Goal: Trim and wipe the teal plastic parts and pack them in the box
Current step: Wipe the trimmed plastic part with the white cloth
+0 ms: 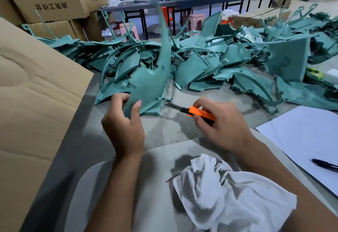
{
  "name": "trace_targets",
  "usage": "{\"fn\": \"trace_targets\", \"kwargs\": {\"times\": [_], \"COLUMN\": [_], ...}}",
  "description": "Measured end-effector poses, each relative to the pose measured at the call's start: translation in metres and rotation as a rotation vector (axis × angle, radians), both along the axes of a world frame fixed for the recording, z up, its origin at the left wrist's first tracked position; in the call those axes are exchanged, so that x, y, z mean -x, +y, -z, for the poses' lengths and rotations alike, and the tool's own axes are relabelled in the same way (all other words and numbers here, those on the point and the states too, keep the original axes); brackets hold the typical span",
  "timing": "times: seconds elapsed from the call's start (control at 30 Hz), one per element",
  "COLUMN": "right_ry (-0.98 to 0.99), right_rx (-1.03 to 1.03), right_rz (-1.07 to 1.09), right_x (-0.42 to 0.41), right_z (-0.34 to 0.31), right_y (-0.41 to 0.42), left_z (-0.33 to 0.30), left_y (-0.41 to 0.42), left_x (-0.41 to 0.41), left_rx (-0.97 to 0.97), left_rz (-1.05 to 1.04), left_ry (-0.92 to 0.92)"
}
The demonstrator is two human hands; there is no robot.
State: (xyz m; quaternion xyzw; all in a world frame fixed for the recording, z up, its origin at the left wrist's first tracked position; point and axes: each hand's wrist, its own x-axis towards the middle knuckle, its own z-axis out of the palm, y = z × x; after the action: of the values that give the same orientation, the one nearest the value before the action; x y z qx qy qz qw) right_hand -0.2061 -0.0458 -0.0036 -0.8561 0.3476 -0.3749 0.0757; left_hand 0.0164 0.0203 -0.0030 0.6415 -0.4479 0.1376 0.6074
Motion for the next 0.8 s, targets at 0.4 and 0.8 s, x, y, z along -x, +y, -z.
{"fn": "trace_targets", "kwargs": {"times": [0.4,0.8], "right_ry": [0.067,0.027], "right_rx": [-0.85,-0.935], "right_rz": [-0.294,-0.639], "right_x": [0.017,-0.013], "right_z": [-0.021,-0.013], "right_y": [-0.005,0.021], "left_z": [0.002,0.006], "left_y": [-0.008,-0.013], "left_x": [-0.009,-0.02], "left_rx": [0.082,0.059], "left_rz": [0.048,0.253], "left_ry": [0.308,0.547]}}
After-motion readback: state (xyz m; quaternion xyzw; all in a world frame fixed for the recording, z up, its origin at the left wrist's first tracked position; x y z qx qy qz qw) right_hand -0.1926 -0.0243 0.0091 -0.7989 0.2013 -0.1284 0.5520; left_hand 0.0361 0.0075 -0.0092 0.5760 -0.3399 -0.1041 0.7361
